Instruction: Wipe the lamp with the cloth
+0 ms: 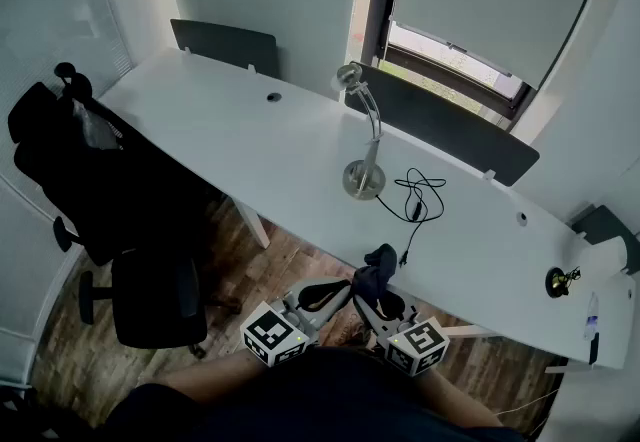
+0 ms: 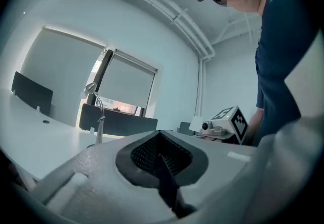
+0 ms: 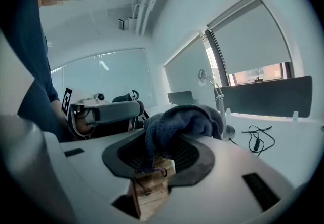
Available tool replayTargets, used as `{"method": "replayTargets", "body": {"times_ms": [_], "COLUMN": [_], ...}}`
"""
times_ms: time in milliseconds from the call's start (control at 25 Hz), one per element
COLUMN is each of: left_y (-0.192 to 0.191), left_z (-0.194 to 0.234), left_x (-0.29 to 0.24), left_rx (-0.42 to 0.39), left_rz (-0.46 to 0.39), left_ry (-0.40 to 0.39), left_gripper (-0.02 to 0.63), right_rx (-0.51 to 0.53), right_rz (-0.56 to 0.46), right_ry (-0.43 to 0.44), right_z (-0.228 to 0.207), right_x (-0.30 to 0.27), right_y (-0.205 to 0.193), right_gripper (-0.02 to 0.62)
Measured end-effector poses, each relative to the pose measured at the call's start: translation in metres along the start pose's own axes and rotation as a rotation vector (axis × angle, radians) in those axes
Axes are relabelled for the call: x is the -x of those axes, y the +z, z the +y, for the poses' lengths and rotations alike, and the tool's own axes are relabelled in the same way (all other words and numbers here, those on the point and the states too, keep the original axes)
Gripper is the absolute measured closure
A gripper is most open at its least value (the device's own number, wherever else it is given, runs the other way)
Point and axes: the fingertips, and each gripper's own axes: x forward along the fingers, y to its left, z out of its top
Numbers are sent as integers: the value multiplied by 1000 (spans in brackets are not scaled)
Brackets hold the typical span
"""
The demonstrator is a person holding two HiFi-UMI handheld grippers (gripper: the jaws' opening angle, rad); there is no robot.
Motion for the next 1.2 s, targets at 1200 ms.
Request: {"method": "replayTargets", "body": {"times_ms": [1200], "left_y": [3], "left_z": [33], "left_x": [-26], "left_rx": [0], "left_rz": [-10], "left_ry": [38], "left_gripper": [601], "right_rx": [-4], "right_rz": [-5], "right_ry": [5], "right_z": [-35], "right_x": [-17], "right_y": [15], "right_gripper": [459]}}
